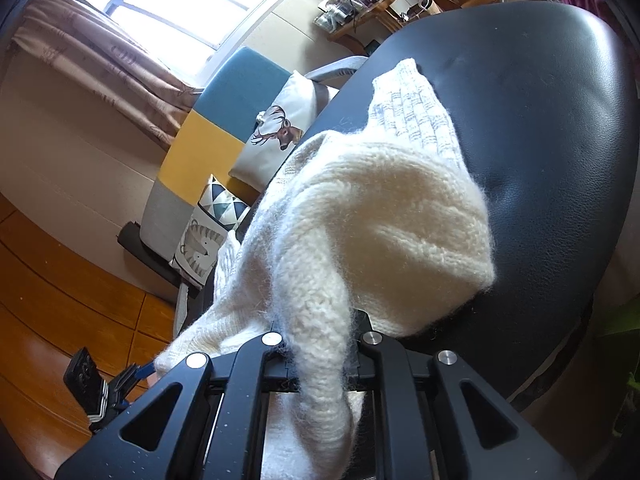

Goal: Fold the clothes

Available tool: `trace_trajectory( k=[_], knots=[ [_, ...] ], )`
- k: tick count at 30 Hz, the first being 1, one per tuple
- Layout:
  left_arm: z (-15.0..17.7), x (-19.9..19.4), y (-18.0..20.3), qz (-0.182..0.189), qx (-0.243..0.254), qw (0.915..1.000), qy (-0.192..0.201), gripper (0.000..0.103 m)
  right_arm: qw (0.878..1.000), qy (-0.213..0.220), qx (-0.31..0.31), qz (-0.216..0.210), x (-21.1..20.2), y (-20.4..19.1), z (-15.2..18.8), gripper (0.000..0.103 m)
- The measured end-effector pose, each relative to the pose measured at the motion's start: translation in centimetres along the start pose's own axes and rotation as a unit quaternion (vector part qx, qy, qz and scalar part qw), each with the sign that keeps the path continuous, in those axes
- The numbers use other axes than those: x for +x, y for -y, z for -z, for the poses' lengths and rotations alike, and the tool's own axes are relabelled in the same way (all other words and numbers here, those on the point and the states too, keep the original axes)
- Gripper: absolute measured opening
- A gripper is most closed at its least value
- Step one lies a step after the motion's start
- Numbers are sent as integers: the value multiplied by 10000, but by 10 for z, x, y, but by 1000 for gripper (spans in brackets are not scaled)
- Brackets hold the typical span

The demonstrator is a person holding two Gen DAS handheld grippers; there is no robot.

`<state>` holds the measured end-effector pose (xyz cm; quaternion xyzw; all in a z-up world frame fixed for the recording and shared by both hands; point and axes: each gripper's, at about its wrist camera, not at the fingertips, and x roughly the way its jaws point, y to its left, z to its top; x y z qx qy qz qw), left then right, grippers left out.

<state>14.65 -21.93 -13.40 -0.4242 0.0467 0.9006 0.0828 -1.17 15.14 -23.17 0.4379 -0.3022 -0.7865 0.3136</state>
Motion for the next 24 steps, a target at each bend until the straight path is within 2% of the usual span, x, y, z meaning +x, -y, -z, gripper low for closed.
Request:
trace_trajectory(
  k=[4, 7, 9, 10, 12, 13, 16, 19, 21, 24],
  knots=[
    [-2, 18, -3, 518, 36, 9983, -279, 70, 10000, -42, 33, 26, 2, 4, -2, 12],
    [4, 30, 3, 900, 162, 9945, -507, 65, 10000, -84, 31, 36, 5, 5, -3, 12],
    [8, 31, 7, 1011, 120, 9934, -525, 42, 9999, -117, 27, 62, 7, 6, -3, 12],
    [8, 30, 8, 1027, 77, 9933, -516, 37, 9999, -129, 21, 93, 8, 7, -3, 12],
    [9, 28, 11, 1075, 3, 9931, -460, 19, 9998, -154, 3, 145, 10, 8, -3, 13],
    [9, 27, 12, 1087, -37, 9931, -437, 16, 9997, -167, -27, 170, 11, 7, -2, 13],
    [9, 24, 13, 1034, -194, 9937, -381, 14, 9994, -202, -140, 262, 13, 5, -2, 15],
    [10, 22, 15, 881, -242, 9952, -350, 14, 9989, -229, -162, 374, 13, 4, -3, 28],
    [12, 22, 18, 836, -226, 9956, -354, 14, 9986, -225, -164, 443, 12, 5, -2, 46],
    [15, 27, 20, 760, -212, 9960, -417, 14, 9978, -237, -247, 563, 11, 3, -1, 49]
  ],
)
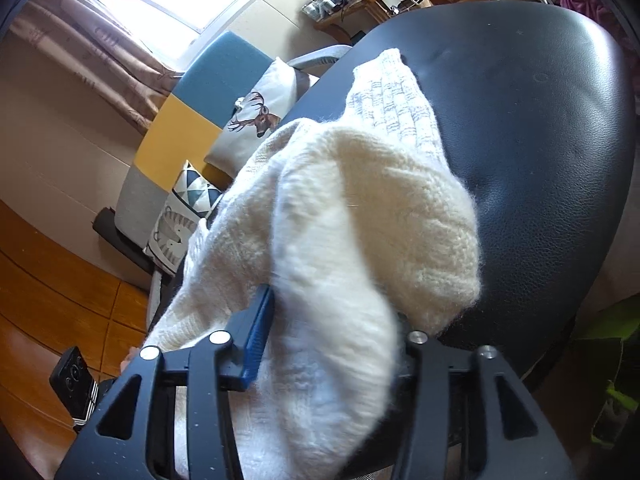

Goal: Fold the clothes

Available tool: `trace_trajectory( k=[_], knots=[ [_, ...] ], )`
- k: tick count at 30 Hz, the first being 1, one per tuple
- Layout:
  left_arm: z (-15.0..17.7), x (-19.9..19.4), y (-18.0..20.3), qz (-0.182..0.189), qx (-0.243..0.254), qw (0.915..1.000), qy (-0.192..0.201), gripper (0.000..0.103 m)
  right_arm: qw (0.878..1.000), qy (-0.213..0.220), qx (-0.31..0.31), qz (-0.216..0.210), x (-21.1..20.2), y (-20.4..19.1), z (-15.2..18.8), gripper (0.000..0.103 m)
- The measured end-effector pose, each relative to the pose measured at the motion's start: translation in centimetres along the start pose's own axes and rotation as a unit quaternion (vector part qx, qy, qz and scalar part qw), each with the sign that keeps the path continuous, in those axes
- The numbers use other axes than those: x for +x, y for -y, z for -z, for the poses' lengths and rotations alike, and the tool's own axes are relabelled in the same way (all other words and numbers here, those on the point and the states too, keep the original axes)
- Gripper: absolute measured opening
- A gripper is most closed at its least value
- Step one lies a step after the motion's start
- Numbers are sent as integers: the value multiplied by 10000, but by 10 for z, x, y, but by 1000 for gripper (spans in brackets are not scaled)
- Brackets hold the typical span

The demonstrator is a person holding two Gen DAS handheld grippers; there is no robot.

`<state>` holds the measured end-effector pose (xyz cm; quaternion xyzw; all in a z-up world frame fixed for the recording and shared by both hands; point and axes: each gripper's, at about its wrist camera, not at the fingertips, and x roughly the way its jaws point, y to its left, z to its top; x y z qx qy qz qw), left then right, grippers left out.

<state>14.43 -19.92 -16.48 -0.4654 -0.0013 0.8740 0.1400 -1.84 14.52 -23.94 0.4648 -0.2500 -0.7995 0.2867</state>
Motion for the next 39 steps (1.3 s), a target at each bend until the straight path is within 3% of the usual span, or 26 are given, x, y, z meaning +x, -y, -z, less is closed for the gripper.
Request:
trace_trajectory(
  k=[1, 2, 3, 6, 10, 14, 22, 25, 31, 35, 39],
  knots=[
    [1, 2, 0, -29, -4, 10000, -15, 14, 9999, 5, -92, 50, 0, -3, 0, 49],
    [2, 3, 0, -64, -29, 10000, 2, 15, 9997, 16, -204, 101, -1, -6, 1, 36],
    [3, 3, 0, -112, -81, 9999, 44, 15, 9994, 27, -317, 151, -2, -10, 1, 17],
    [7, 0, -4, -232, -429, 9984, 272, 12, 9993, 128, -352, 2, -7, -15, 0, 9],
    [12, -15, -4, -427, -887, 9925, 725, 9, 9964, 459, -58, -717, -26, -18, -8, 8],
    [8, -46, -2, -594, -1194, 9824, 1311, 6, 9854, 912, -24, -1435, -54, -39, -25, 8],
    [-17, -156, -8, -881, -1655, 9386, 2895, 5, 9533, 1439, -444, -2619, -97, -113, -58, 8],
    [-21, -200, -7, -1091, -1746, 9173, 3408, 5, 9417, 1722, -818, -2771, -115, -150, -67, 8],
    [-18, -306, 12, -1542, -1712, 8562, 4624, 5, 9129, 2638, -1635, -2651, -171, -224, -62, 8],
    [-5, -362, 44, -1853, -1470, 8145, 5297, 5, 8864, 3272, -2272, -2357, -208, -274, -37, 8],
    [17, -411, 83, -2333, -1114, 7706, 5825, 6, 8483, 4044, -2853, -1883, -246, -308, 9, 8]
  ],
)
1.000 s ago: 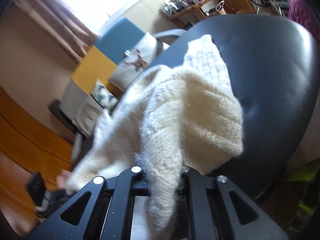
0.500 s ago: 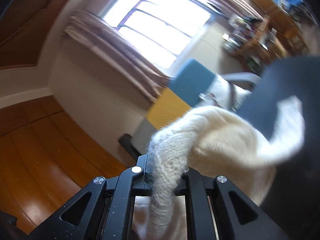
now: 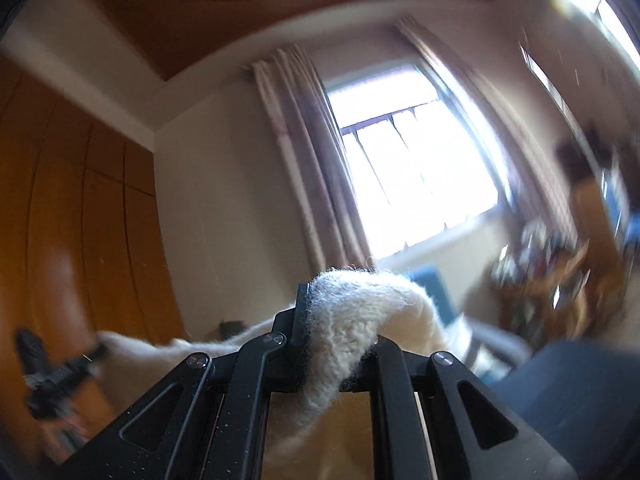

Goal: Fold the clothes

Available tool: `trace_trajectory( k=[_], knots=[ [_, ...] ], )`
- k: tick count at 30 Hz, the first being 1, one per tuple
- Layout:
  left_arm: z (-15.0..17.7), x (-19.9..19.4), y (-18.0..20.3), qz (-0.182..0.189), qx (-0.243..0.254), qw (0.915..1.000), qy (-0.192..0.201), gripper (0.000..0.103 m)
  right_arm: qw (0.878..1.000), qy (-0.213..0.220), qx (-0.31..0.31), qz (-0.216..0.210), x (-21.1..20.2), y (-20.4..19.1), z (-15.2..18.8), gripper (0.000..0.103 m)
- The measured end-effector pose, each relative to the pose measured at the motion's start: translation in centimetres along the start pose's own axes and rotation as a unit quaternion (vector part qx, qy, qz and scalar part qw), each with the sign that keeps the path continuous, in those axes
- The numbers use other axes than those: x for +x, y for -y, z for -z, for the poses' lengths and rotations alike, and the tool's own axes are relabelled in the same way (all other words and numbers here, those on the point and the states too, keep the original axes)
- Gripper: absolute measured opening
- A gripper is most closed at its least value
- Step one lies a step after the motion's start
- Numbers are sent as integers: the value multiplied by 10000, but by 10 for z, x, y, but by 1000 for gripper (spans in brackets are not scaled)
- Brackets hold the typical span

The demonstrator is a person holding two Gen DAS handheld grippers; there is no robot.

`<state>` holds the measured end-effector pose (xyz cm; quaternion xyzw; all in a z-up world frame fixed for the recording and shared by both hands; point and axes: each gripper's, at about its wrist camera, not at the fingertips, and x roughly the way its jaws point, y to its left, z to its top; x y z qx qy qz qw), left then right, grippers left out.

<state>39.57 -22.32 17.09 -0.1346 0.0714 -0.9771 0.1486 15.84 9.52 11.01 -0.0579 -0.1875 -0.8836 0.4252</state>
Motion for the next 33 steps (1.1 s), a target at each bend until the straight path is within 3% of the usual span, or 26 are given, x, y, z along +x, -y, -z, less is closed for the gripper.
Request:
trace_trajectory(
  k=[4, 7, 11, 18, 24, 28, 33],
  knots=[
    [-30, -38, 7, -184, 354, 9978, 524, 6, 9954, 571, -754, 141, -27, -47, -10, 8],
    [-33, -37, -3, -391, 426, 9974, 432, 6, 9933, 515, -1032, 66, -20, -64, -8, 8],
    [-8, -13, -37, -621, 117, 9980, -80, 7, 9934, -69, -1136, 139, 18, -58, 19, 8],
    [79, 62, -87, -1078, 6, 9862, -1253, 7, 9810, -1768, -563, 570, 115, 19, 135, 8],
    [162, 130, -132, -1500, 9, 9619, -2285, 7, 9531, -2862, -347, 917, 180, 67, 224, 8],
    [204, 167, -167, -2046, 165, 9432, -2611, 6, 9330, -3401, -293, 1140, 213, 91, 264, 8],
    [252, 200, -210, -2120, 21, 9197, -3304, 6, 9030, -4086, -341, 1286, 245, 113, 313, 10]
  ],
)
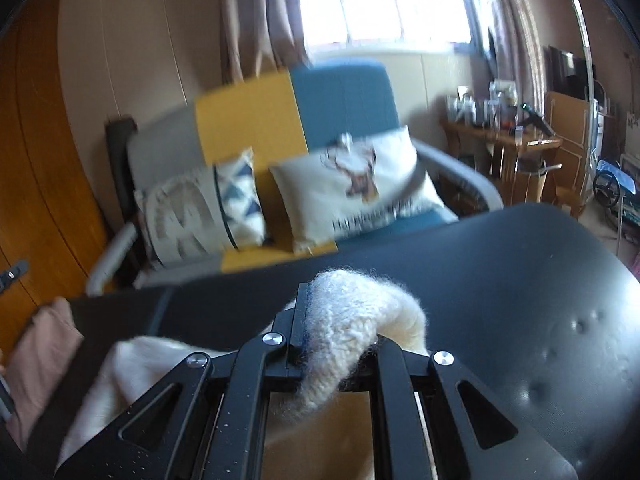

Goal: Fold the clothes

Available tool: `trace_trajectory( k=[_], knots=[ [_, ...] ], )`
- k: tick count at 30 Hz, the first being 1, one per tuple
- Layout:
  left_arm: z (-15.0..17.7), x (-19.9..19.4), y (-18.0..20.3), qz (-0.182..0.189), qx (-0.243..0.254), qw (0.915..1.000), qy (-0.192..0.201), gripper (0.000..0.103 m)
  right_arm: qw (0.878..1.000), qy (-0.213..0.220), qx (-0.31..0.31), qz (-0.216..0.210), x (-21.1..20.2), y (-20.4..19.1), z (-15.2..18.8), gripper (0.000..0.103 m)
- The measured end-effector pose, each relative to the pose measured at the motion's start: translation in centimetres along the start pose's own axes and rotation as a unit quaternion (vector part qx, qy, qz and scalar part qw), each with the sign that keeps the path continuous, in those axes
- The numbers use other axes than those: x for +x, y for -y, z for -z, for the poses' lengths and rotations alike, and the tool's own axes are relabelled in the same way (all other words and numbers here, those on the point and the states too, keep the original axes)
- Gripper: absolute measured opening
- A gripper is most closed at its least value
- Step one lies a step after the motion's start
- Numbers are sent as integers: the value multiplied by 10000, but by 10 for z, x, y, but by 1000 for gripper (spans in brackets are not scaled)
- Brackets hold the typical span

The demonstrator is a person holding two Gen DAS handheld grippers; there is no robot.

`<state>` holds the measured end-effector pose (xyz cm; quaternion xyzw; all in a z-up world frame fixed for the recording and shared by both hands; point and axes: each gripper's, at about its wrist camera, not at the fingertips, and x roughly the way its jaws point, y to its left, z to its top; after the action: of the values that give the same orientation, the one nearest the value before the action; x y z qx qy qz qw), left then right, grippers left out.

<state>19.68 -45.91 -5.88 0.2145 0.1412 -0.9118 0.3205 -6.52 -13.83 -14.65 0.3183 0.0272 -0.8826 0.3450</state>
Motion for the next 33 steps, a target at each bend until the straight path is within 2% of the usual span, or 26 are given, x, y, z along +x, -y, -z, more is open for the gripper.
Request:
trace_trajectory(
  k=[2, 3, 4, 6, 8, 14, 20, 24, 28, 31, 33],
  knots=[
    [14, 18, 0, 121, 122, 9993, -346, 7, 9990, -438, -15, 27, 26, 6, 6, 20],
    [23, 21, 1, 223, 174, 9982, -531, 11, 9982, -597, 15, 32, 34, 9, 10, 30],
    [32, 24, 3, 325, 226, 9966, -716, 15, 9975, -702, 66, 30, 36, 12, 13, 35],
    [48, 25, 5, 421, 291, 9935, -1014, 18, 9961, -866, 191, 23, 39, 19, 22, 59],
    [62, 24, 5, 437, 326, 9905, -1264, 19, 9944, -1002, 329, -11, 39, 27, 30, 71],
    [99, 14, -4, 309, 202, 9820, -1854, 19, 9921, -1050, 677, -102, 6, 55, 50, 72],
    [129, -19, 7, 524, 277, 9759, -2099, 19, 9932, -974, 563, -286, -38, 49, 72, 72],
    [148, -32, 27, 785, 396, 9696, -2282, 20, 9929, -1030, -3, -598, -61, 15, 93, 72],
    [170, -25, 31, 582, 436, 9660, -2480, 21, 9836, -1428, -721, -833, -62, -25, 129, 72],
    [177, -22, 20, 524, 350, 9700, -2346, 37, 9759, -1749, -1120, -670, -53, -39, 158, 72],
    [181, -23, 15, 404, 545, 9732, -2197, 48, 9744, -1777, -1264, -553, -49, -39, 171, 72]
  ],
)
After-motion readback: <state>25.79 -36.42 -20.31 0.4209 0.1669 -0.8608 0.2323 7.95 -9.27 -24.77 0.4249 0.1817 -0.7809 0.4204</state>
